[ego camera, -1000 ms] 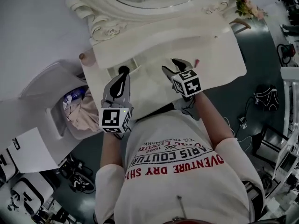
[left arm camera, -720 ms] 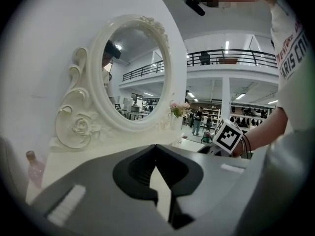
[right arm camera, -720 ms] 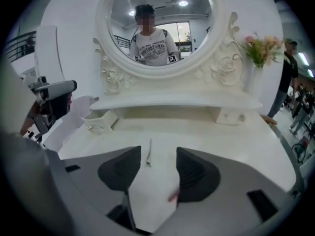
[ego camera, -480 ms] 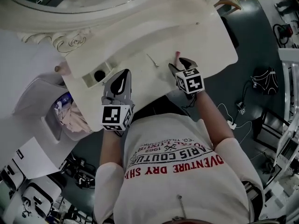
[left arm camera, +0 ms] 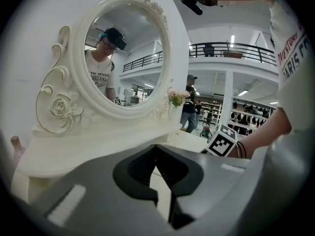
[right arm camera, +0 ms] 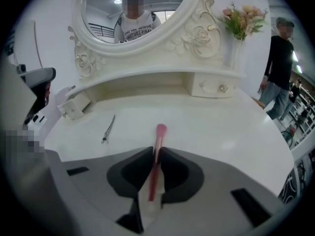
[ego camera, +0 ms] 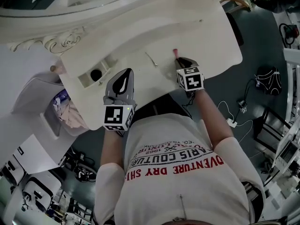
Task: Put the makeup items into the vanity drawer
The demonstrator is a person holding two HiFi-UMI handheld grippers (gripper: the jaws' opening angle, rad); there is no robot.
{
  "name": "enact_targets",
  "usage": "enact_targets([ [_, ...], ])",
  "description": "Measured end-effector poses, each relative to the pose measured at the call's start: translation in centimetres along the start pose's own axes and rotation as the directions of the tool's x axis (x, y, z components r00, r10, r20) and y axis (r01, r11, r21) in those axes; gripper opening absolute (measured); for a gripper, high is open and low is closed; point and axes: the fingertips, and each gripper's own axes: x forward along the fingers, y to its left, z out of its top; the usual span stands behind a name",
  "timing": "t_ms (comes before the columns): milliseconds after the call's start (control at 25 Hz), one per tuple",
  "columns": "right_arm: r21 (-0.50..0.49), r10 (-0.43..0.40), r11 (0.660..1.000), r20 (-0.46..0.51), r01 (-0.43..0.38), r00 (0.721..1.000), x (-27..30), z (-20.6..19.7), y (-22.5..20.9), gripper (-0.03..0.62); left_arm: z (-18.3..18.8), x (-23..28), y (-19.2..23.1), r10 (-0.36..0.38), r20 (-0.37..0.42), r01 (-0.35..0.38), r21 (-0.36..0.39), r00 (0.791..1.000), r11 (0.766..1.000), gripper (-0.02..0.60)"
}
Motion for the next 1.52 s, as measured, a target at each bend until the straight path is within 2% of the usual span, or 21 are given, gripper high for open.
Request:
enact_targets([
  [160,0.028,0.027,0.999,0.001,-0.027,1.0,-0.2,0.2,-0.1,0.054,0.2,0.2,-0.1,-0.006,0.005,0.006,0.005,1.0,1.0,0.009],
  [320,0.013,0.038,0.999,0.041,-0.039,0.998,-1.2,1.8,0.5,0.052,0.9,-0.2,0.1,-0.004,0.025,0.004,0.016,1.0,1.0,0.009],
  [600,-0.131,0.095,0.988,0.119,-0.08,0.988,-3.4,6.9,4.2,0.051,3.0,-2.8,1.7,0.051,0.087,-0.053,0.026,0.995,0.998,0.009],
  [800,-0.242,0.191,0.959,0.167,-0.147,0.967,-4.1,10.7,9.1,0.051,3.3,-5.8,4.0,0.129,0.115,-0.131,0.012,0.985,0.991,0.009],
  [1120,-0.428,0.366,0.861,0.148,-0.274,0.919,-2.9,14.4,18.8,0.051,2.5,-12.0,8.7,0.289,0.14,-0.288,-0.028,0.947,0.957,0.009],
  [1240,-0.493,0.436,0.805,0.111,-0.331,0.893,-2.2,15.0,22.8,0.051,1.7,-14.6,10.4,0.362,0.137,-0.358,-0.055,0.922,0.932,0.009],
  [1400,-0.553,0.497,0.74,0.065,-0.383,0.865,-1.2,15.4,27.5,0.051,0.4,-17.4,12.6,0.418,0.125,-0.411,-0.075,0.9,0.908,0.009],
  [1520,-0.609,0.538,0.67,0.005,-0.424,0.843,-0.4,15.1,30.7,0.051,-0.6,-19.3,13.8,0.47,0.114,-0.46,-0.103,0.875,0.882,0.009],
])
